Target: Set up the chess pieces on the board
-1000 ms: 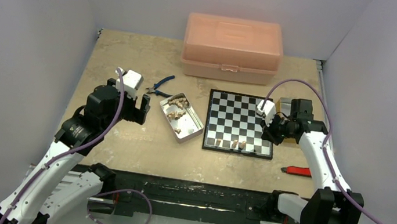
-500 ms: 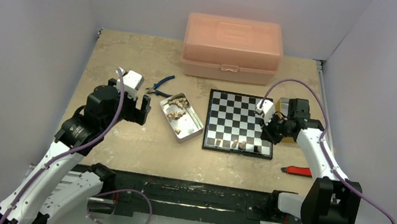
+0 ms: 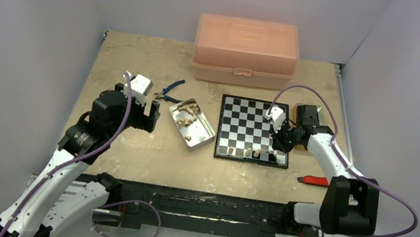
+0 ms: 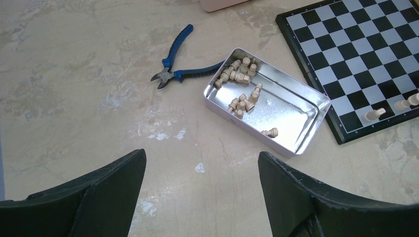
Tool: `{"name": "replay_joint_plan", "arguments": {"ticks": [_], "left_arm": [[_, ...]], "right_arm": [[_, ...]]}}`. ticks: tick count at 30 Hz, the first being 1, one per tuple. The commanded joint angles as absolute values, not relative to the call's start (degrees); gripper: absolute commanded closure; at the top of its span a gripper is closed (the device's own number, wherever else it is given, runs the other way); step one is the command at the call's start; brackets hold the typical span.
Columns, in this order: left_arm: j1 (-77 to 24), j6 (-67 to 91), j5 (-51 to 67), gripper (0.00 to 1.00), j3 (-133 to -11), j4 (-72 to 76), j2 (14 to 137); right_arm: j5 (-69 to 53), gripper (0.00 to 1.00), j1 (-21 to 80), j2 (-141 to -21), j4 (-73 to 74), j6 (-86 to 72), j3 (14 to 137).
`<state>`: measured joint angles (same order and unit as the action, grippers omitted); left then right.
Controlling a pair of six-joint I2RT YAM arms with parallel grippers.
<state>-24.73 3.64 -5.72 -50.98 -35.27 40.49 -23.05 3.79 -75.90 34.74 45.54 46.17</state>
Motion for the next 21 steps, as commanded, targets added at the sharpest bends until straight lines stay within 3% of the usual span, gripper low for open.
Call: {"name": "replay_joint_plan", "arguments": {"ticks": [1,21], "left_arm": [[-24.26,3.42,-5.10,0.17,-51.89,-33.86,40.30],[-24.26,3.36,-4.83,0.17,-51.86,-33.92,40.34]], "right_arm": [[-20.63,0.98,4.39,-76.56,31.21,42.93,45.65],[-20.53,0.94,5.86,-79.73,30.68,41.92,45.71]]}}
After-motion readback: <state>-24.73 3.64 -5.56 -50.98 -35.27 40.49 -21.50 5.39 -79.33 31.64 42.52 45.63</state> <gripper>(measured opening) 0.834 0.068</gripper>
